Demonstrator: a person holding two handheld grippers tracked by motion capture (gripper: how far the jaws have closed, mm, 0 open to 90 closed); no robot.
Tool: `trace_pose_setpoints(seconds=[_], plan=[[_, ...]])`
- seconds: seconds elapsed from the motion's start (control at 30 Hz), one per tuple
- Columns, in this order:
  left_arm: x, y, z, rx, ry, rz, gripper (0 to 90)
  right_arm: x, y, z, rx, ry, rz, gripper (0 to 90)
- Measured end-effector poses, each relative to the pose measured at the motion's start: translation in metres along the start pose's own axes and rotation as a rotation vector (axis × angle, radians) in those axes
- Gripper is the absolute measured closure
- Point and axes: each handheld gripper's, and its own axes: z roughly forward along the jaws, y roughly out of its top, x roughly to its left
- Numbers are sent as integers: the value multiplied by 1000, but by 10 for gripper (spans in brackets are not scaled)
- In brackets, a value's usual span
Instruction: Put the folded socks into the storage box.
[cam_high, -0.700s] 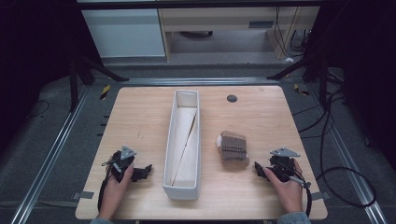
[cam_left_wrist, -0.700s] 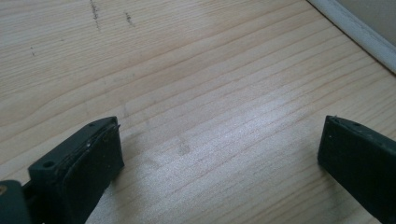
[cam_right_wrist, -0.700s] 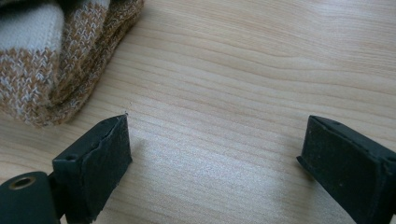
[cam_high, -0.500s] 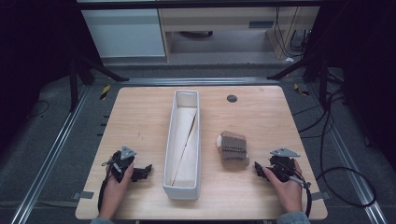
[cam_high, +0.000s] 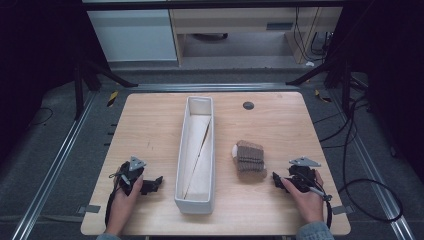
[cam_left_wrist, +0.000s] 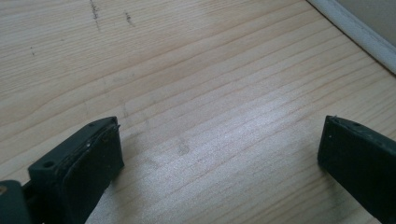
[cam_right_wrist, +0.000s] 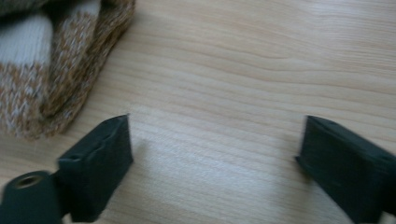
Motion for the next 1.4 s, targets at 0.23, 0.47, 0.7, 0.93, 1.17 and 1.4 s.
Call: trace_pose_setpoints(seconds=[0.23, 0.47, 0.7, 0.93, 1.17, 1.4], plan=[[0, 0, 0, -2, -1, 0, 0, 1, 21, -32, -57, 60, -10, 185], [0, 0, 0, 0, 0, 0, 0, 18, 45, -55, -50, 110, -135, 160], [0, 0, 0, 0, 1, -1, 0, 35, 64, -65, -32, 146, -230, 98], [0, 0, 0, 0, 3, -3, 0, 48, 79, -63, 8, 190, -292, 137], [0, 0, 0, 3, 2, 0, 0, 52, 94, -68, -23, 226, -314, 244], [0, 0, -1, 3, 2, 2, 0, 60, 106, -66, 0, 279, -371, 212]])
